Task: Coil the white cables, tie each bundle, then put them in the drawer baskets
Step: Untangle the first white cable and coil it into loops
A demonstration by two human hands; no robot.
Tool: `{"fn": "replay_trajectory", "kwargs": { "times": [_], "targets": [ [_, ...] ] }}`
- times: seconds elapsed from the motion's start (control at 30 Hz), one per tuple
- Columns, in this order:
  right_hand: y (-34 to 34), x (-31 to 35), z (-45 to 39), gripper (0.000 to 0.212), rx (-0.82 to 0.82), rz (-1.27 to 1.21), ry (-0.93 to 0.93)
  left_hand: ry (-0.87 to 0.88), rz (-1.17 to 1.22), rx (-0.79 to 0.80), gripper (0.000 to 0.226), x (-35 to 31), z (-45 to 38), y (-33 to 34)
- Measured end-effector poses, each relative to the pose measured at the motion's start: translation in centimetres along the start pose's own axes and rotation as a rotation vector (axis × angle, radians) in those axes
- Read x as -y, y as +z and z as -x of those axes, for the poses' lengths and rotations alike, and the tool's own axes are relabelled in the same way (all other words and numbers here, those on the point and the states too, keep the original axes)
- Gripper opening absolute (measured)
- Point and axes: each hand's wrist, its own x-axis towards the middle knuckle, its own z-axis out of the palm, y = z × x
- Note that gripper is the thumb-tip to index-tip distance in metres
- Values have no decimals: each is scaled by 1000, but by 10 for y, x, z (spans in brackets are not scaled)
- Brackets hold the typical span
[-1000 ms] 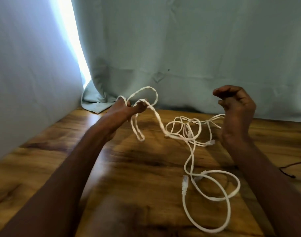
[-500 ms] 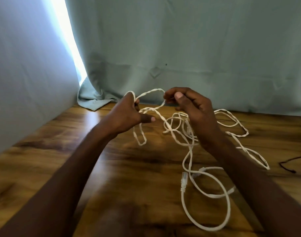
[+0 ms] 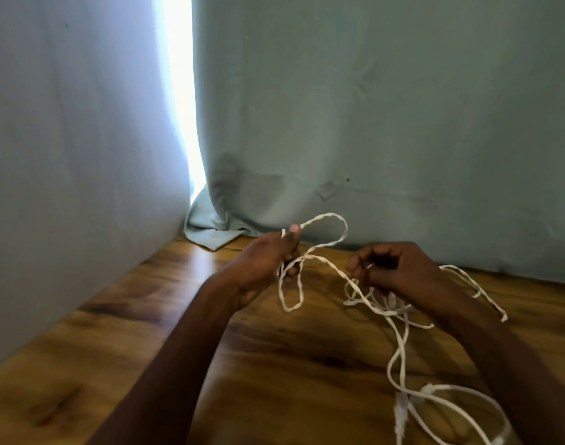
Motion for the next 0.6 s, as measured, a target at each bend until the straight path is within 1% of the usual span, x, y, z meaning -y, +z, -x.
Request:
{"fn": "replay_trajectory", "kwargs": {
  "times": [0.03, 0.07, 0.1, 0.13, 0.17, 0.23, 0.3, 0.37, 0.43, 0.5, 0.53, 0.6],
  "targets": [
    [4, 1, -3, 24, -68, -39, 15, -26, 66, -26, 39, 2, -3, -1],
    [10, 1, -8, 21, -175, -28, 11, -38, 128, -36, 40, 4, -5, -2],
    [17, -2, -14, 23, -284, 11, 2, -38, 192, -33, 40, 5, -6, -2],
    [24, -4, -19, 30, -365, 53, -17, -27, 243, -14, 40, 6, -7, -2],
    [30, -5, -21, 38, -400, 79, -51, -18, 291, 27, 40, 7, -6, -2],
    [39, -7, -20, 45, -367, 105, -162, -24, 369, 161, 40, 5, -5, 0],
    [42, -13, -16, 34, -332, 88, -252, -58, 435, 276, 42, 2, -5, 4],
    [42, -16, -12, 21, -352, -39, -226, -93, 482, 348, 48, 1, -7, 9],
    [39, -18, -10, 20, -342, -219, -120, -115, 509, 399, 49, 2, -7, 13],
    [34, -17, -7, 17, -270, -380, -62, -142, 509, 420, 45, 5, -7, 16],
    [33, -17, -4, 17, -217, -423, -64, -159, 510, 417, 43, 7, -7, 17],
    [33, -19, -1, 26, -104, -445, -99, -183, 537, 416, 41, 11, -9, 20]
  ]
}}
